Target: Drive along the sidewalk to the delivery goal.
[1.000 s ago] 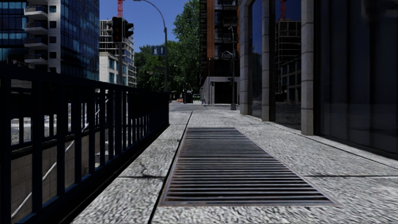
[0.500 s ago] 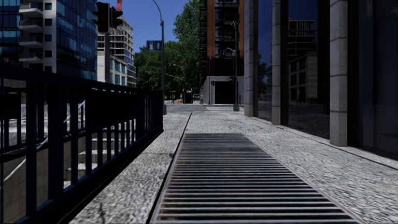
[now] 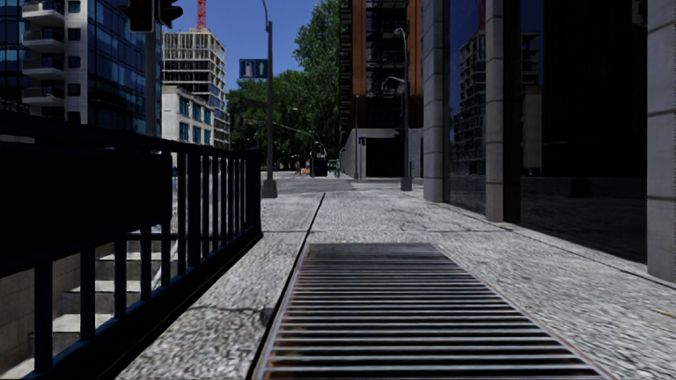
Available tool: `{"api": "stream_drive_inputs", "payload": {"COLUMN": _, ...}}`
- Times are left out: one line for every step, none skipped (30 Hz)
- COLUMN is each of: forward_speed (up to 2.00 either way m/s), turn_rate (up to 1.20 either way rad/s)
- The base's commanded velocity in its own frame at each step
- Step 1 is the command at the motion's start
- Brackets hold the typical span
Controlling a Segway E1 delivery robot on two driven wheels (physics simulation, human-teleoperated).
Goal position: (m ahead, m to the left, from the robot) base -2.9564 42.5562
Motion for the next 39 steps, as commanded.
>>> {"api": "stream_drive_inputs", "payload": {"forward_speed": 2.00, "turn_rate": 0.00}}
{"api": "stream_drive_inputs", "payload": {"forward_speed": 2.00, "turn_rate": 0.00}}
{"api": "stream_drive_inputs", "payload": {"forward_speed": 2.00, "turn_rate": 0.00}}
{"api": "stream_drive_inputs", "payload": {"forward_speed": 2.00, "turn_rate": 0.00}}
{"api": "stream_drive_inputs", "payload": {"forward_speed": 2.00, "turn_rate": 0.00}}
{"api": "stream_drive_inputs", "payload": {"forward_speed": 2.00, "turn_rate": 0.00}}
{"api": "stream_drive_inputs", "payload": {"forward_speed": 2.00, "turn_rate": 0.00}}
{"api": "stream_drive_inputs", "payload": {"forward_speed": 2.00, "turn_rate": 0.00}}
{"api": "stream_drive_inputs", "payload": {"forward_speed": 2.00, "turn_rate": 0.00}}
{"api": "stream_drive_inputs", "payload": {"forward_speed": 2.00, "turn_rate": 0.00}}
{"api": "stream_drive_inputs", "payload": {"forward_speed": 2.00, "turn_rate": 0.00}}
{"api": "stream_drive_inputs", "payload": {"forward_speed": 2.00, "turn_rate": 0.00}}
{"api": "stream_drive_inputs", "payload": {"forward_speed": 2.00, "turn_rate": 0.00}}
{"api": "stream_drive_inputs", "payload": {"forward_speed": 2.00, "turn_rate": 0.00}}
{"api": "stream_drive_inputs", "payload": {"forward_speed": 2.00, "turn_rate": 0.00}}
{"api": "stream_drive_inputs", "payload": {"forward_speed": 2.00, "turn_rate": 0.00}}
{"api": "stream_drive_inputs", "payload": {"forward_speed": 2.00, "turn_rate": 0.00}}
{"api": "stream_drive_inputs", "payload": {"forward_speed": 2.00, "turn_rate": 0.00}}
{"api": "stream_drive_inputs", "payload": {"forward_speed": 2.00, "turn_rate": 0.00}}
{"api": "stream_drive_inputs", "payload": {"forward_speed": 2.00, "turn_rate": 0.00}}
{"api": "stream_drive_inputs", "payload": {"forward_speed": 2.00, "turn_rate": 0.00}}
{"api": "stream_drive_inputs", "payload": {"forward_speed": 2.00, "turn_rate": 0.00}}
{"api": "stream_drive_inputs", "payload": {"forward_speed": 2.00, "turn_rate": 0.00}}
{"api": "stream_drive_inputs", "payload": {"forward_speed": 2.00, "turn_rate": 0.00}}
{"api": "stream_drive_inputs", "payload": {"forward_speed": 2.00, "turn_rate": 0.00}}
{"api": "stream_drive_inputs", "payload": {"forward_speed": 2.00, "turn_rate": 0.00}}
{"api": "stream_drive_inputs", "payload": {"forward_speed": 2.00, "turn_rate": 0.00}}
{"api": "stream_drive_inputs", "payload": {"forward_speed": 2.00, "turn_rate": 0.00}}
{"api": "stream_drive_inputs", "payload": {"forward_speed": 2.00, "turn_rate": 0.00}}
{"api": "stream_drive_inputs", "payload": {"forward_speed": 2.00, "turn_rate": 0.00}}
{"api": "stream_drive_inputs", "payload": {"forward_speed": 2.00, "turn_rate": 0.00}}
{"api": "stream_drive_inputs", "payload": {"forward_speed": 2.00, "turn_rate": 0.00}}
{"api": "stream_drive_inputs", "payload": {"forward_speed": 2.00, "turn_rate": 0.00}}
{"api": "stream_drive_inputs", "payload": {"forward_speed": 2.00, "turn_rate": 0.00}}
{"api": "stream_drive_inputs", "payload": {"forward_speed": 2.00, "turn_rate": 0.00}}
{"api": "stream_drive_inputs", "payload": {"forward_speed": 2.00, "turn_rate": 0.00}}
{"api": "stream_drive_inputs", "payload": {"forward_speed": 2.00, "turn_rate": 0.00}}
{"api": "stream_drive_inputs", "payload": {"forward_speed": 2.00, "turn_rate": 0.00}}
{"api": "stream_drive_inputs", "payload": {"forward_speed": 2.00, "turn_rate": 0.00}}
